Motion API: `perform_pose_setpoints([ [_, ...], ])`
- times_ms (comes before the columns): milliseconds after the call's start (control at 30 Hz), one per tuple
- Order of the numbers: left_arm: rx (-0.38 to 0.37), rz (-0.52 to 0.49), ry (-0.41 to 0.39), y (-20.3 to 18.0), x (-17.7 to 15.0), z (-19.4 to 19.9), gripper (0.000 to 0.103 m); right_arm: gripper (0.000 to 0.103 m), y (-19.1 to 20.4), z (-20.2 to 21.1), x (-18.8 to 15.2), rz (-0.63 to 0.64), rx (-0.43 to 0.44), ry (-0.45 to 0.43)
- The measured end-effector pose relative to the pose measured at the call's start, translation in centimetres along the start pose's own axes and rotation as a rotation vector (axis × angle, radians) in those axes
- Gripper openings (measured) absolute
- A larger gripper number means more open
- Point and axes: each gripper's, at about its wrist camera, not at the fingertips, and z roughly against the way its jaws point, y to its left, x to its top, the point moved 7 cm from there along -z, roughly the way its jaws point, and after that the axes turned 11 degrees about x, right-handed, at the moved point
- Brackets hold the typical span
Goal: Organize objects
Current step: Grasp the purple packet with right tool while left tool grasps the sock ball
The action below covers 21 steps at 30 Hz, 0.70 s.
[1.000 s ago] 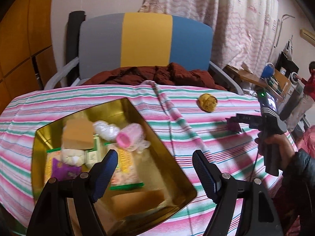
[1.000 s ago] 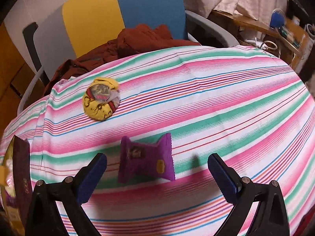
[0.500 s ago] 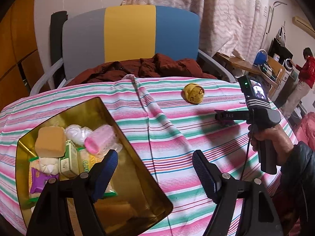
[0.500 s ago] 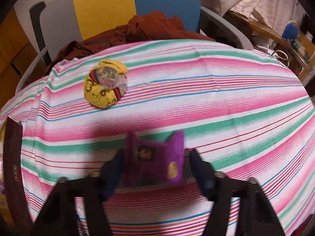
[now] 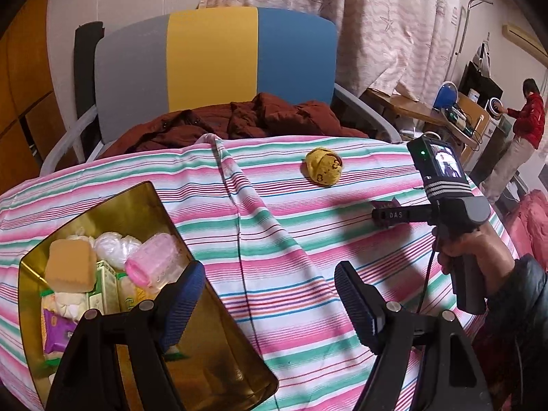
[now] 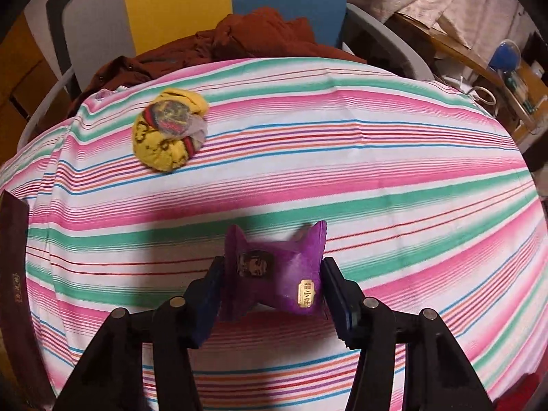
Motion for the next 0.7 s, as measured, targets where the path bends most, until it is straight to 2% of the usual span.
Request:
perform_pose_setpoints([
  [333, -0.008, -0.029, -0.006, -2.2, 2.2, -1.7, 0.079, 0.060, -0.7, -0.1, -0.1, -0.035, 0.018, 0.019],
  [533, -0.052, -0.031, 0.011, -3.6, 4.0, -3.7, 0.079, 0.063, -1.2, 0.1, -0.2, -0.073, 0.036, 0.022],
  [600, -0.067, -0.052, 0.001, -4.5, 4.9, -4.4, 0.079, 0.068, -1.3, 0.1, -0.2, -0.087, 0.049, 0.022],
  [667, -0.096, -0.056, 0.003, -5.3, 5.7, -5.1, 0.079, 0.078, -1.6, 0.4, -0.4, -0.110, 0.071, 0.026],
  [700, -0.113, -0.049, 0.015, -5.6, 6.0, -5.7, 0.079, 0.079, -1.6, 0.4, -0.4, -0.118, 0.078, 0.026],
])
